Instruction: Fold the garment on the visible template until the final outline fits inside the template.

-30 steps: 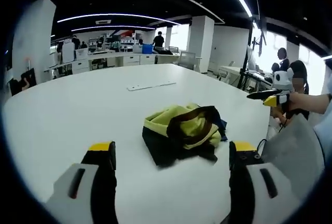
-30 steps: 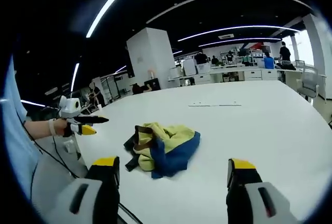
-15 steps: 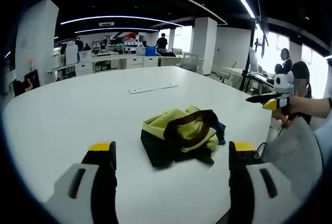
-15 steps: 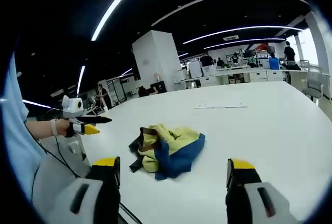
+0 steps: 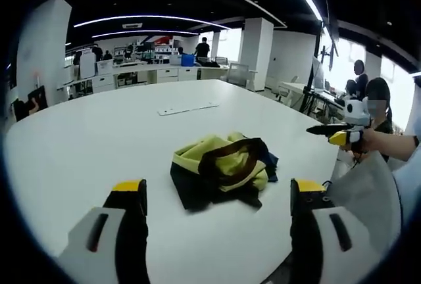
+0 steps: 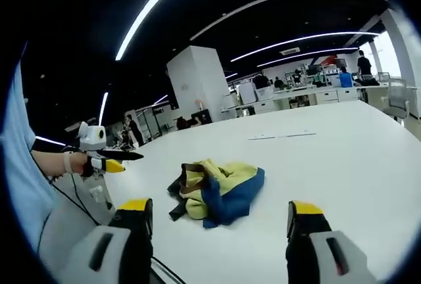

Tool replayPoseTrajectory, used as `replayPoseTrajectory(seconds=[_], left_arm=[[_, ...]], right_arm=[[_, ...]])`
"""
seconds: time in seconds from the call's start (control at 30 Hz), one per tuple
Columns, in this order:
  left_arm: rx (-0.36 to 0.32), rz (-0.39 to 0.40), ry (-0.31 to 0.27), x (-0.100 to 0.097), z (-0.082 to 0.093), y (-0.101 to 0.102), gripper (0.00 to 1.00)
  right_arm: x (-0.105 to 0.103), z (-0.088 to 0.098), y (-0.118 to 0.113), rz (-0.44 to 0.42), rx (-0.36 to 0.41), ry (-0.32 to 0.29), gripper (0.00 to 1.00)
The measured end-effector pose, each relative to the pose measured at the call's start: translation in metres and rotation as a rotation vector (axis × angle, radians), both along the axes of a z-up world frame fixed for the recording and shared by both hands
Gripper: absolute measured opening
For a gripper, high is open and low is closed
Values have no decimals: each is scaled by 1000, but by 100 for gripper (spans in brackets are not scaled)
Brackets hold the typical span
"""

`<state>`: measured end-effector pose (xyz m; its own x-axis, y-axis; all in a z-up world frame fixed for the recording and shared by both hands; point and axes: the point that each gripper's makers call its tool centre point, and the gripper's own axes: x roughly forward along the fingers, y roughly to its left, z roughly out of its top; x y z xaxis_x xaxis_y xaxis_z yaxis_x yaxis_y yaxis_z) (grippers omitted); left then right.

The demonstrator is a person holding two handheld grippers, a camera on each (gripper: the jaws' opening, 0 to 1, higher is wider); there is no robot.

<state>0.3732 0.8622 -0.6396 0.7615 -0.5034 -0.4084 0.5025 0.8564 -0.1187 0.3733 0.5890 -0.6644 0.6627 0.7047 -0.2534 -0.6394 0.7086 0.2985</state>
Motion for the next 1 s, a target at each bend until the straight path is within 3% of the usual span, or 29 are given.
replayPoseTrajectory(seconds=[0.3,0.87,1.0], left_arm=[[18,-38,4,3,-3,-7,88],[19,-33,1,6,-6,1,87],[41,-40,-2,6,-7,2,77]], right_arm=[[0,2,-9,-34,20,9,83],[-3,-2,1,-1,-2,28,82],[-3,-3,1,0,-5,32,82]])
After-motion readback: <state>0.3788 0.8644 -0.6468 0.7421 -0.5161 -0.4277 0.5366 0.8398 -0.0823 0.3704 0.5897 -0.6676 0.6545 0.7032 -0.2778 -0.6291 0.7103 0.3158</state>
